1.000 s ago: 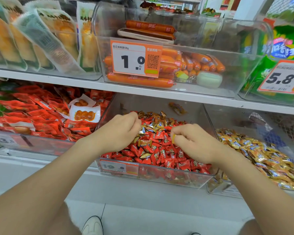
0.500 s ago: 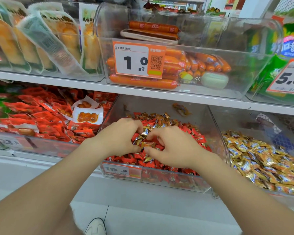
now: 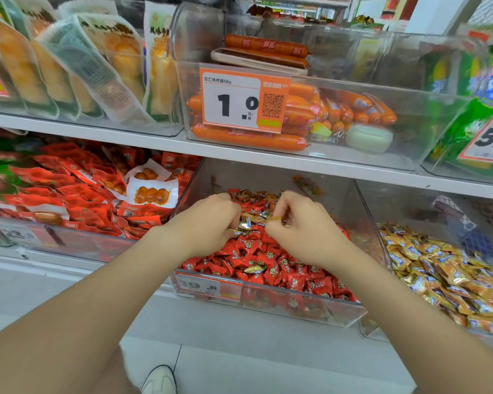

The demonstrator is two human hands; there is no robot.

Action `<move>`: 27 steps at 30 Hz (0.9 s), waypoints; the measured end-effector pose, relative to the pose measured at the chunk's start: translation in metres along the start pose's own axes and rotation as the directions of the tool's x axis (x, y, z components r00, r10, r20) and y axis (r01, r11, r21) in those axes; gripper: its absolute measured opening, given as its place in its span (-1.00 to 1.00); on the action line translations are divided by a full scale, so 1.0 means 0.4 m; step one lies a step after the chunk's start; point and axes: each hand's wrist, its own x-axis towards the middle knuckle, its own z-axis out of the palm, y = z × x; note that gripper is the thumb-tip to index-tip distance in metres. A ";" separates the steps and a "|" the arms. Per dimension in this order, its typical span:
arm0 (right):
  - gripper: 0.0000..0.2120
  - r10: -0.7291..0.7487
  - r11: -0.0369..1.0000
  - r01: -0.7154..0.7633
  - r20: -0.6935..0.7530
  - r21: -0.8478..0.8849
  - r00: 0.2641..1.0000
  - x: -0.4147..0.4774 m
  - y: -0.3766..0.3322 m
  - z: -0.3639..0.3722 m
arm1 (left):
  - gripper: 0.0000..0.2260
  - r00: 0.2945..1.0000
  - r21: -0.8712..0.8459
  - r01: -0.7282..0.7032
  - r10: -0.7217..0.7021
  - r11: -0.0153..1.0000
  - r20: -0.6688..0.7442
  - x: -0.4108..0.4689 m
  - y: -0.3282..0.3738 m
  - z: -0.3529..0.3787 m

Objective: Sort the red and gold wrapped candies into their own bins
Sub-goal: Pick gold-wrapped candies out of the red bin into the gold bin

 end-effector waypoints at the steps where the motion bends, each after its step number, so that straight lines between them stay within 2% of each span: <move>1: -0.96 -0.027 1.000 0.027 0.010 0.007 1.000 -0.005 -0.003 -0.006 | -0.90 1.000 -0.001 -0.002 0.002 1.000 -0.005 0.002 -0.003 0.002; 3: -0.87 -0.093 0.996 0.093 0.064 -0.001 0.994 -0.010 -0.013 -0.008 | -0.87 0.999 -0.016 0.000 -0.001 1.000 -0.034 0.005 -0.009 0.003; 6: -0.85 -0.182 0.976 0.203 0.204 -0.084 0.962 -0.014 -0.022 0.000 | -0.82 0.997 -0.091 0.020 -0.027 0.996 -0.071 0.003 -0.011 -0.003; 8: -0.92 -0.213 0.940 0.284 0.326 -0.188 0.921 -0.016 -0.017 0.012 | -0.81 0.992 -0.199 0.046 -0.068 0.979 -0.104 -0.003 -0.008 -0.012; 10: -0.80 -0.193 0.880 0.335 0.391 -0.337 0.900 -0.021 -0.012 0.031 | -0.84 0.979 -0.319 0.067 -0.124 0.945 -0.160 -0.010 0.000 -0.022; 11: -0.76 -0.167 0.863 0.327 0.394 -0.384 0.904 -0.023 -0.010 0.040 | -0.85 0.971 -0.365 0.074 -0.151 0.928 -0.186 -0.012 0.004 -0.026; 13: -0.82 -0.138 0.870 0.294 0.377 -0.396 0.916 -0.022 -0.011 0.047 | -0.88 0.960 -0.424 0.099 -0.199 0.900 -0.199 -0.016 0.012 -0.035; 16: -0.88 -0.092 0.947 0.189 0.342 -0.259 0.935 -0.019 -0.019 0.039 | -0.91 0.960 -0.484 0.161 -0.250 0.860 -0.124 -0.021 0.019 -0.038; 19: -0.78 -0.034 0.985 0.082 0.292 -0.154 0.956 -0.017 -0.019 0.014 | -0.92 0.962 -0.534 0.221 -0.273 0.816 -0.020 -0.023 0.021 -0.033; 24: -0.46 -0.031 0.966 0.090 0.237 -0.242 0.971 -0.009 0.008 -0.013 | -0.93 0.951 -0.610 0.281 -0.301 0.741 0.073 -0.019 0.040 -0.031; 27: -0.53 0.018 0.960 0.061 0.276 -0.275 0.961 -0.012 0.016 -0.041 | -0.95 0.949 -0.588 0.293 -0.306 0.754 0.079 -0.015 0.038 -0.026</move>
